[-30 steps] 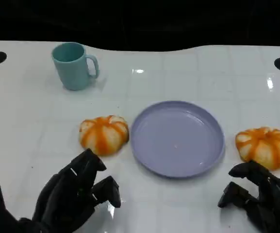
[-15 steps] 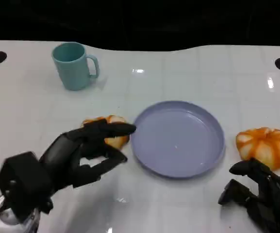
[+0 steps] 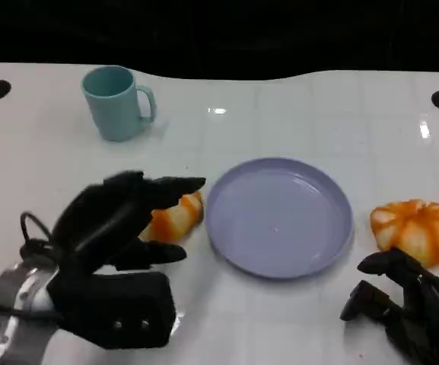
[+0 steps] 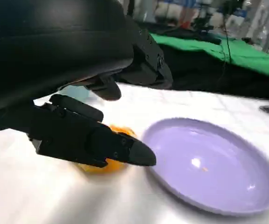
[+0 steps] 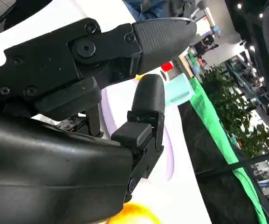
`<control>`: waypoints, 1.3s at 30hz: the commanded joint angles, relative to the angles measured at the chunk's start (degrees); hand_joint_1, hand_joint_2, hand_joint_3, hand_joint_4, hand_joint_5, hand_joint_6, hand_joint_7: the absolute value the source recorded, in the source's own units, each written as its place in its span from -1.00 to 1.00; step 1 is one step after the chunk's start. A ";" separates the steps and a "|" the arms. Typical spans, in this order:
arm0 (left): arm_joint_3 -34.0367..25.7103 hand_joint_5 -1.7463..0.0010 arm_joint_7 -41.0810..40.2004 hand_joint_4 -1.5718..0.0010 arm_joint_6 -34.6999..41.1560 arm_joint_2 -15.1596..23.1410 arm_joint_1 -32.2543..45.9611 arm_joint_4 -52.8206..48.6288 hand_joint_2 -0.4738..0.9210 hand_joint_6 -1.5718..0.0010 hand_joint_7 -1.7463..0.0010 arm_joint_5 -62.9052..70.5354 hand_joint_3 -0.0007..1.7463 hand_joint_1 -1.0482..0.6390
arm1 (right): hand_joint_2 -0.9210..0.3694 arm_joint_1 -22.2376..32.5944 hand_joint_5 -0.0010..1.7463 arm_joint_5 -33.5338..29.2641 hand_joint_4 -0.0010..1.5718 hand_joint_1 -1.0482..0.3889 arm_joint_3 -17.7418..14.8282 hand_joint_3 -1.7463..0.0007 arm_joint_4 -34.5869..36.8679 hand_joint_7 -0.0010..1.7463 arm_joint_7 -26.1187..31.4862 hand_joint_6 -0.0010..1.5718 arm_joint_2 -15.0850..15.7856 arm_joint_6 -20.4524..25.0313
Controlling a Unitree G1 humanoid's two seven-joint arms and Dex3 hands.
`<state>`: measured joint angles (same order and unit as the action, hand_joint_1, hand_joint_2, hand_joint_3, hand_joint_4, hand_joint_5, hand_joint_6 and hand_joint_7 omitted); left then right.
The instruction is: Grasp the bread from the table and place it into the plate.
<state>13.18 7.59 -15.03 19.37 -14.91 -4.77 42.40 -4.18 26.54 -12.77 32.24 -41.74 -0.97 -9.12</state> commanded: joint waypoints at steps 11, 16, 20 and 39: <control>8.62 0.96 5.24 1.00 10.09 3.30 -8.32 -3.10 0.82 0.86 1.00 10.28 -1.00 -0.24 | -1.00 0.51 0.68 0.57 -0.12 -0.26 -0.58 0.76 -0.62 0.32 -0.13 -0.21 0.72 1.43; 12.87 1.00 8.30 1.00 14.45 1.13 -13.35 -9.36 0.85 0.92 1.00 12.82 -0.99 -0.25 | -1.00 0.67 0.69 0.25 -0.11 -0.25 -0.46 0.76 -0.72 0.31 -0.23 -0.20 0.67 0.77; 15.57 0.99 7.28 0.97 16.54 -1.76 -17.71 -17.99 0.82 0.91 0.99 13.42 -1.00 -0.32 | -1.00 0.97 0.68 0.19 -0.11 -0.27 -0.32 0.78 -1.31 0.30 0.08 -0.19 0.64 1.22; 21.15 0.95 -6.01 0.85 13.30 -13.46 -33.90 -61.35 0.91 0.80 0.98 7.51 -0.98 -0.51 | -1.00 2.01 0.69 0.15 -0.13 -0.25 0.08 0.75 -3.10 0.30 -0.17 -0.20 1.17 2.30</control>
<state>33.66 2.52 -1.31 5.97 -47.86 -62.98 50.67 -2.82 26.54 -12.54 29.72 -42.01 -0.80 -7.31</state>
